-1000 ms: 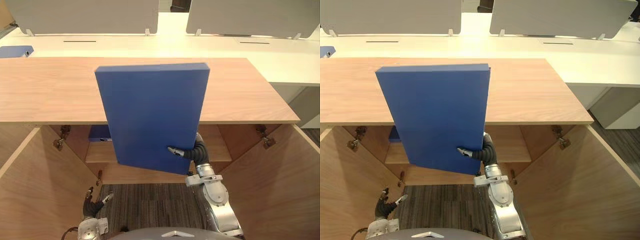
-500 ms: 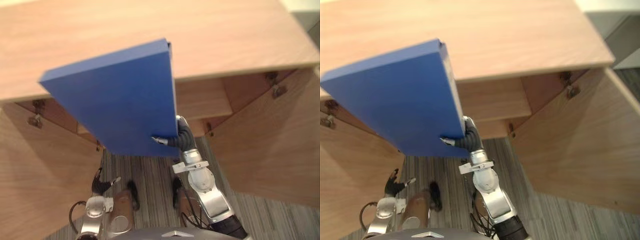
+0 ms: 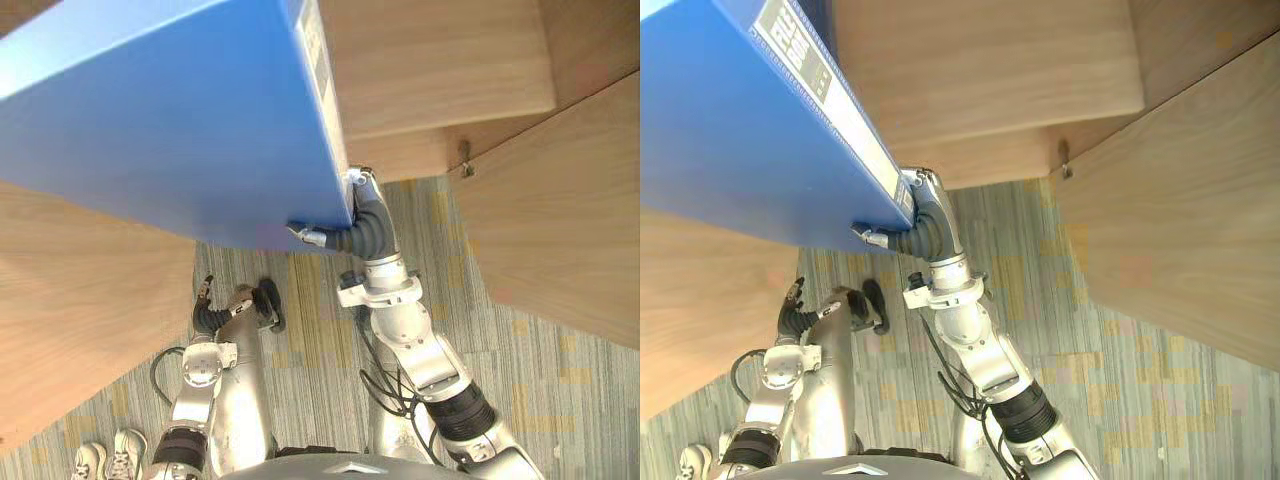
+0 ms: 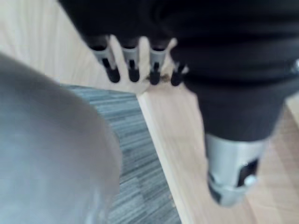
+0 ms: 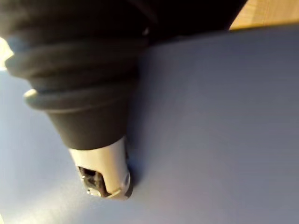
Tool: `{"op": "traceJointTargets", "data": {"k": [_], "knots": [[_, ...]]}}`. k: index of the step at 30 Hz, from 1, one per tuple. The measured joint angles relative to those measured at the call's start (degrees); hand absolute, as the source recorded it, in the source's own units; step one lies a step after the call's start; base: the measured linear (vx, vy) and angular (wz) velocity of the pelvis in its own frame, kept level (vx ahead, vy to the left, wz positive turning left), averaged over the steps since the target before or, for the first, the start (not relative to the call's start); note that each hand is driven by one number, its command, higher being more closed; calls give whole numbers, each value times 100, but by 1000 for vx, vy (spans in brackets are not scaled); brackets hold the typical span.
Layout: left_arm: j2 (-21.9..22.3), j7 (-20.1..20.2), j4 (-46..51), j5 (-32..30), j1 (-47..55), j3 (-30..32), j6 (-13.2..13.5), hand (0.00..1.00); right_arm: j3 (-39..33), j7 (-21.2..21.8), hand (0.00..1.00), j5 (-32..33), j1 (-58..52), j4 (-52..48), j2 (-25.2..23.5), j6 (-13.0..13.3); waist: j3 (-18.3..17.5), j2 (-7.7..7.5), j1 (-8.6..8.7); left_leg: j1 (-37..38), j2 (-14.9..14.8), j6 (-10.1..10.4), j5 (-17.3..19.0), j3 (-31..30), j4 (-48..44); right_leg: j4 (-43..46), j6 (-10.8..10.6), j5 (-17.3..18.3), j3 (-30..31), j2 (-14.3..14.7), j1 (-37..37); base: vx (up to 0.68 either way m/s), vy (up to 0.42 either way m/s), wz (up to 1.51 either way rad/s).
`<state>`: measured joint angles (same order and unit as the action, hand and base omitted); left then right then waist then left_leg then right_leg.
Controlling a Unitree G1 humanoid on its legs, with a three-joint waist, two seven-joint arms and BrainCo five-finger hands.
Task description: Walk over to the cabinet, pick up the folder, carry it to the office cabinet, place the folder inside the office cabinet, then close the office cabinet door
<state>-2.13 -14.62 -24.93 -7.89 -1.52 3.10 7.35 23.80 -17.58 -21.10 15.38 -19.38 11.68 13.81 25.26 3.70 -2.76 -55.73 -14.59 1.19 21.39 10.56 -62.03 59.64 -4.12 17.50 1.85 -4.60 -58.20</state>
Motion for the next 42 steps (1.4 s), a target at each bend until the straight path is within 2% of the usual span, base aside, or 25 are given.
{"op": "traceJointTargets", "data": {"k": [3, 5, 8, 10, 13, 20, 25, 33, 37, 42], "knots": [[-12, 9, 732, 43, 123, -8, -50, 0, -148, 120, 100, 313, 35, 119, 59, -26, 139, 25, -4, -174, 4, 11, 7, -105, -97, 106, 19, 51, -51, -11, -106, -31, -55, 10], [-127, 144, 1939, 123, 464, -73, 31, 0, -517, 313, 100, 865, 43, 192, 65, -26, 188, 26, -73, -434, 39, 12, 6, -216, -190, 250, 44, 110, -133, -61, -313, -40, -63, 22], [-209, 266, 2434, 212, 541, 78, 111, 0, -899, 473, 100, 1477, 88, 307, 117, -36, 356, 68, -141, -545, 135, 32, -20, -266, -212, 402, 56, 198, -143, -142, -431, -43, -87, 22], [-201, 304, 2446, 295, 554, 177, 112, 0, -1084, 618, 100, 2147, 154, 501, 108, -40, 394, 68, -195, -707, 140, 56, -41, -295, -208, 446, 88, 221, -185, -157, -596, -44, -120, 9], [-152, 392, 2524, 334, 553, 180, 112, 0, -1318, 700, 100, 2665, 199, 525, 67, -41, 395, 67, -193, -764, 157, 64, -56, -345, -216, 492, 121, 272, -246, -192, -636, -11, -70, 8], [-120, 503, 3043, 555, 564, 325, 153, 0, -2065, 701, 100, 4408, 849, 842, -28, 5, 395, 67, -194, -826, 208, 137, -120, -474, -162, 525, 150, 325, -341, -216, -639, -50, -69, 8], [-122, 509, 3227, 772, 576, 368, 156, 0, -2401, 684, 100, 5355, 1504, 1033, 6, 18, 395, 67, -220, -945, 281, 207, -251, -607, -56, 526, 189, 340, -465, -258, -709, -54, -78, 14], [-124, 512, 3643, 1016, 676, 366, 191, 0, -2514, 444, 100, 6216, 2477, 1582, 113, 90, 394, 68, -262, -1061, 326, 276, -404, -770, 93, 463, 235, 341, -683, -306, -713, -37, -55, 11], [-134, 468, 3109, 1008, 387, 389, 136, 0, -2470, 304, 100, 6631, 3544, 2661, 25, 113, 388, 70, -255, -1230, 411, 308, -563, -863, 234, 464, 286, 319, -753, -359, -878, -46, -58, 14], [-134, 425, 2811, 1259, 376, 346, 137, 0, -2919, 37, 100, 7307, 4272, 3224, 296, 99, 388, 70, -439, -1448, 480, 419, -748, -1079, 333, 497, 359, 344, -999, -425, -979, -31, -60, 22]]}}
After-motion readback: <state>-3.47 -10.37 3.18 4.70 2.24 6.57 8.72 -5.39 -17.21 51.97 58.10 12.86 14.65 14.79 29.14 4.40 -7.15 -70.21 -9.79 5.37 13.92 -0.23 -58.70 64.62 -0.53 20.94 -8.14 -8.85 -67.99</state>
